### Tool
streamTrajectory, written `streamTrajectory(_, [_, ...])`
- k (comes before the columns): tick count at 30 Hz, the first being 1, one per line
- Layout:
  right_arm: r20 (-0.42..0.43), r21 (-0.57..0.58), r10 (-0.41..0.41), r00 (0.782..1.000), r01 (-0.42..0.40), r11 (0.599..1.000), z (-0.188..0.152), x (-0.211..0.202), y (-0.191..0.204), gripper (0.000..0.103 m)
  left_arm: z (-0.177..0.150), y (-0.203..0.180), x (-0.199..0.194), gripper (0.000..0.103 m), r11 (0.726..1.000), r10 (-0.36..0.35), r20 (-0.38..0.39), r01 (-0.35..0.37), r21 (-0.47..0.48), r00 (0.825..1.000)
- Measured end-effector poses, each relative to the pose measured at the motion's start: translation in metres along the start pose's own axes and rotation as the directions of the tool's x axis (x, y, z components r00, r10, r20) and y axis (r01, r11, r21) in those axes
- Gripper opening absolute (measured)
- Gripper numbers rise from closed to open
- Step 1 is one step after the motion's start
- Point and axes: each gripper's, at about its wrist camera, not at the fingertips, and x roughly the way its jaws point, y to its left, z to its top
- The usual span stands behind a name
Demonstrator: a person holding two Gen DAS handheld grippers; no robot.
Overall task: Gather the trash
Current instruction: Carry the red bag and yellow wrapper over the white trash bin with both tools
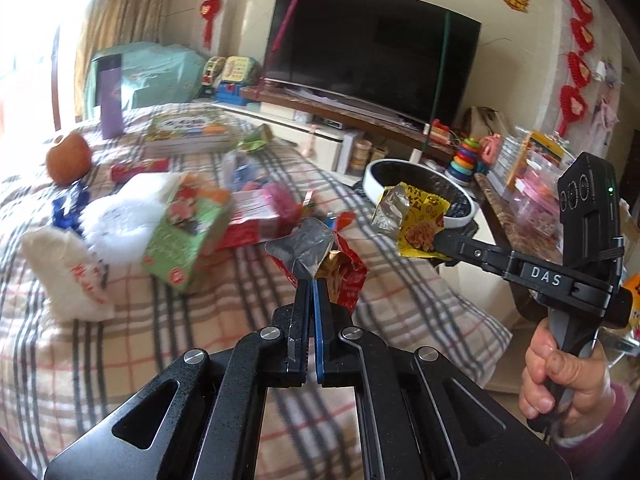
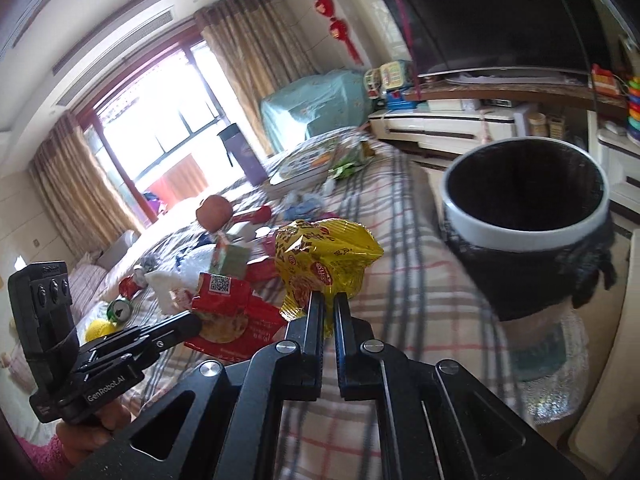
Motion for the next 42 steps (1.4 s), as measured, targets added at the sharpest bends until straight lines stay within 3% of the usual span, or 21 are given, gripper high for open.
streamTrajectory(21, [0.051, 0.107, -0.139, 0.989, 0.133, 0.985, 0.024, -0.03, -0.081, 0.004, 0.051, -0.07, 0.055, 0.001, 0.989, -0.1, -0.022, 0.102, 0.109, 0.995])
streamTrajectory(31, [0.034, 0.114, -0.202, 0.979, 0.197, 0.974, 0.052, -0.022, -0.114, 0.004, 0.088, -0.089, 0.093, 0.001, 0.984, -0.117, -0.018, 0.118, 0.132, 0.993])
streamTrajectory(42, [-0.006, 0.115, -0.245, 0.97, 0.244, 0.963, 0.067, -0.004, -0.141, 0.005, 0.105, -0.106, 0.139, 0.001, 0.981, -0.115, -0.068, 0.124, 0.147, 0.991])
